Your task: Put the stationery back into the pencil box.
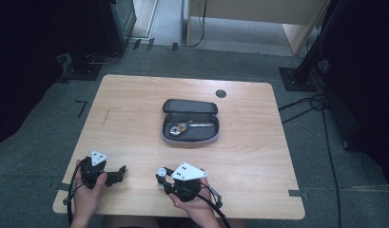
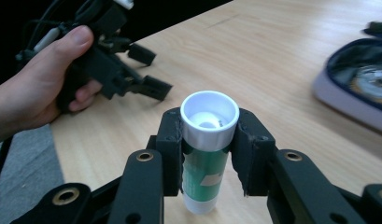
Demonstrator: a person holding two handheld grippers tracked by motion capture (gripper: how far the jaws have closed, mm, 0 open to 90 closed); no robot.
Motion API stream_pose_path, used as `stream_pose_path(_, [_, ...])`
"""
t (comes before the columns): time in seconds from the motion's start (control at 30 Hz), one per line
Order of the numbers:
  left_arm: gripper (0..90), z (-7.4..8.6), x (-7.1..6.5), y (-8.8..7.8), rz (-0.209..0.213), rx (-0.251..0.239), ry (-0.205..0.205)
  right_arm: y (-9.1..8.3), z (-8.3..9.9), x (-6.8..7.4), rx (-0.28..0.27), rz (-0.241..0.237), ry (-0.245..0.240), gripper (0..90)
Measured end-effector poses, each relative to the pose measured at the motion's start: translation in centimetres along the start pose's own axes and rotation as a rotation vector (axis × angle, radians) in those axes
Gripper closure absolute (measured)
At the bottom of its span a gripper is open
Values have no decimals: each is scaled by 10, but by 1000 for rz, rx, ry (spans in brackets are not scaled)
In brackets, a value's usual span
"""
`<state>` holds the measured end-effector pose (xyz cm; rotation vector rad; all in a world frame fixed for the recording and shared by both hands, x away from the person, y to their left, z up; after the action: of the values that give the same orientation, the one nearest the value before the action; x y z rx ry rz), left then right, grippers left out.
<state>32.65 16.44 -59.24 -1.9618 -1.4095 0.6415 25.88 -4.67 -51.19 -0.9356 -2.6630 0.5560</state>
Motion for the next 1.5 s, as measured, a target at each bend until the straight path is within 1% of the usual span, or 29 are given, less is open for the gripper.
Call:
stream_pose_path(0.27, [0, 0, 0, 0, 0, -1, -1, -14, -12, -31, -16, 79, 28, 664])
stream_pose_path(0.57, [0, 0, 0, 0, 1, -1, -2, -24, -28, -57, -38, 146, 42, 664])
stream_pose_path(0.63, [0, 0, 0, 0, 2, -1, 1, -25, -32, -63, -42, 162, 36, 664])
stream_pose_path(0.73, [0, 0, 0, 0, 2, 0, 2, -28, -39, -71, -48, 185, 44, 664])
stream_pose_path(0.8, [0, 0, -1, 0, 4, -3, -2, -28, -44, -77, -56, 201, 40, 664])
stream_pose_path(0.87, [0, 0, -1, 0, 4, 0, 4, -28, -49, -82, -61, 216, 42, 664])
stream_pose_path(1.03, [0, 0, -1, 0, 6, 0, 3, -28, -61, -99, -77, 263, 47, 664])
stream_pose_path(1.2, [0, 0, -1, 0, 5, 1, 7, -27, -70, -121, -90, 315, 58, 664])
stream_pose_path(1.4, [0, 0, -1, 0, 5, 0, 7, -17, -65, -149, -62, 385, 72, 663])
stream_pose_path(1.5, [0, 0, -1, 0, 5, 0, 8, -12, -62, -156, -51, 418, 92, 664])
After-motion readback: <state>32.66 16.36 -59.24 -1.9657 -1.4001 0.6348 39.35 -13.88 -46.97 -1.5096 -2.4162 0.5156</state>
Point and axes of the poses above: each handheld gripper's, and its own axes: y roughly forward along the jaws, z roughly out of its underside, x roughly to its left, the point moved 10 cm from there along y, roughly forward along the jaws, and after that the axes turned 3 degrees about -y, right-handed, at the moved point
